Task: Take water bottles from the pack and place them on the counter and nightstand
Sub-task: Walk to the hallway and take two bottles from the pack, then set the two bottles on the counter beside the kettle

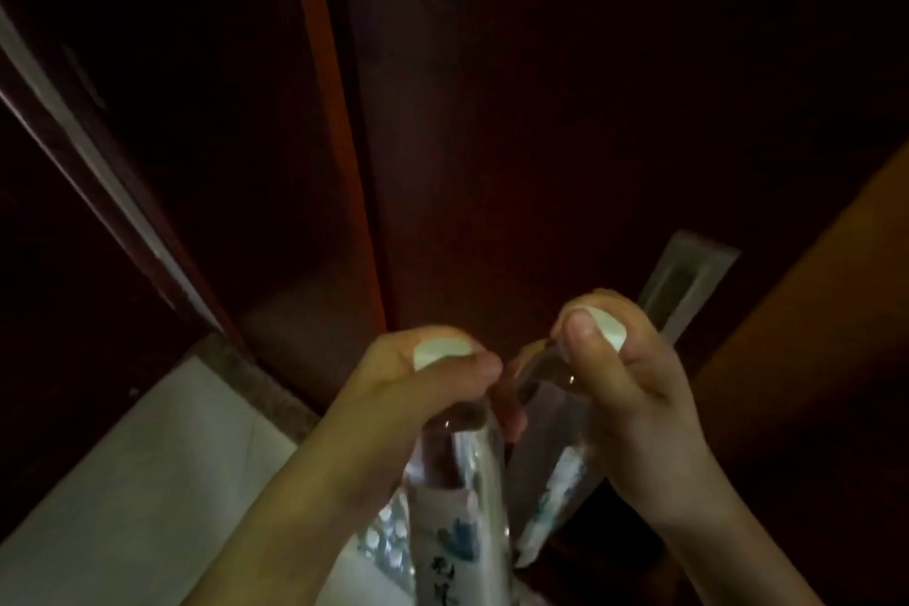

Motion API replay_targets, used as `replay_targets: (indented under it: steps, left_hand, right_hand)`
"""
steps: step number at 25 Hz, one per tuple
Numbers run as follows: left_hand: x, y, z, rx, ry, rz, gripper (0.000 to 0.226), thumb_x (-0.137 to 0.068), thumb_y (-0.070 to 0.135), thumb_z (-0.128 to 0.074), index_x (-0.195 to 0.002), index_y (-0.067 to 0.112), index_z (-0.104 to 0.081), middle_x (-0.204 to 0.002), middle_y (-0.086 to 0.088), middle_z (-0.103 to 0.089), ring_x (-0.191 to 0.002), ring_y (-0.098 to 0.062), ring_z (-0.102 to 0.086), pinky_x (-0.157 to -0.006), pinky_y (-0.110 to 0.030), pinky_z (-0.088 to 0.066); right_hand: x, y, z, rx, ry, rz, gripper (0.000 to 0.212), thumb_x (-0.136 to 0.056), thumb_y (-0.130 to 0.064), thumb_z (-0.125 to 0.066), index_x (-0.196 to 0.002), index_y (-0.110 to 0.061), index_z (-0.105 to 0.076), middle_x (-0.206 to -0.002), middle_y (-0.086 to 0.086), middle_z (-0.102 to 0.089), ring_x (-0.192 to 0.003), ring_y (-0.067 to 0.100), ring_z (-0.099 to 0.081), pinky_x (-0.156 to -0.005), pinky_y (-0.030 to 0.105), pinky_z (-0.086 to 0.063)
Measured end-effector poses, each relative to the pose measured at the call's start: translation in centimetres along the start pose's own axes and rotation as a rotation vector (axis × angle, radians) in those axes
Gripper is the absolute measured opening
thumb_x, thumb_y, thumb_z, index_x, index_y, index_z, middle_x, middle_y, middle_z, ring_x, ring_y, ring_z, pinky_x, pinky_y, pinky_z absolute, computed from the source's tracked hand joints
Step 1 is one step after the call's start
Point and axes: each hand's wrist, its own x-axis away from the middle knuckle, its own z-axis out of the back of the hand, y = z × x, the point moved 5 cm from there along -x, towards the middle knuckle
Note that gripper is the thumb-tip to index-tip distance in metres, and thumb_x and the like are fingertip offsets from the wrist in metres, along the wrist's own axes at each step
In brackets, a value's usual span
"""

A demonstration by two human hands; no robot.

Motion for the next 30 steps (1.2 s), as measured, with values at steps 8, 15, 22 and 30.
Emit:
replay_targets:
  steps: [8,15,22,30]
  left_hand:
    - [0.0,25.6,-14.4,0.156,-0.225,-0.123,0.022,-0.08,0.021,-0.06,-0.062,0.011,-0.055,-0.063,-0.011,-0.061,-0.058,-0.029,-0.063,-0.051,-0.03,-0.052]
    - [1.5,35.2,-24.3,0.161,-0.583,-0.115,0.022,-0.082,0.024,-0.063,-0.064,0.013,-0.056,-0.066,-0.007,-0.059,-0.061,-0.024,-0.06,-0.053,-0.03,-0.053]
    - [7.2,33.0,-41.4,0.043,-0.807,-0.149,0.02,-0.093,0.012,-0.059,-0.074,0.01,-0.057,-0.064,-0.009,-0.063,-0.056,-0.024,-0.065,-0.05,-0.027,-0.054]
    - [19.5,27.3,-66.8,0.005,-1.379,-0.365,0.015,-0.072,0.017,-0.06,-0.059,0.012,-0.063,-0.059,-0.009,-0.062,-0.06,-0.026,-0.061,-0.06,-0.033,-0.052]
  right_hand:
    - [1.1,-30.4,5.9,0.102,0.194,0.221,0.037,-0.088,-0.048,-0.058,-0.086,-0.012,-0.053,-0.057,0.008,-0.068,-0.051,0.022,-0.066,-0.053,0.033,-0.055]
    - [8.0,-41.1,11.4,0.228,0.529,0.204,0.031,-0.091,-0.048,-0.059,-0.084,-0.018,-0.058,-0.075,0.012,-0.066,-0.08,0.042,-0.071,-0.073,0.051,-0.058]
    - [23.7,-43.4,22.4,0.233,0.965,0.117,0.035,-0.092,-0.038,-0.061,-0.064,-0.018,-0.063,-0.059,0.001,-0.062,-0.059,0.023,-0.062,-0.065,0.039,-0.052]
    - [46.8,-46.3,35.2,0.294,1.261,0.149,0.031,-0.097,-0.027,-0.055,-0.083,0.001,-0.055,-0.064,0.015,-0.057,-0.046,0.011,-0.061,-0.045,0.025,-0.051]
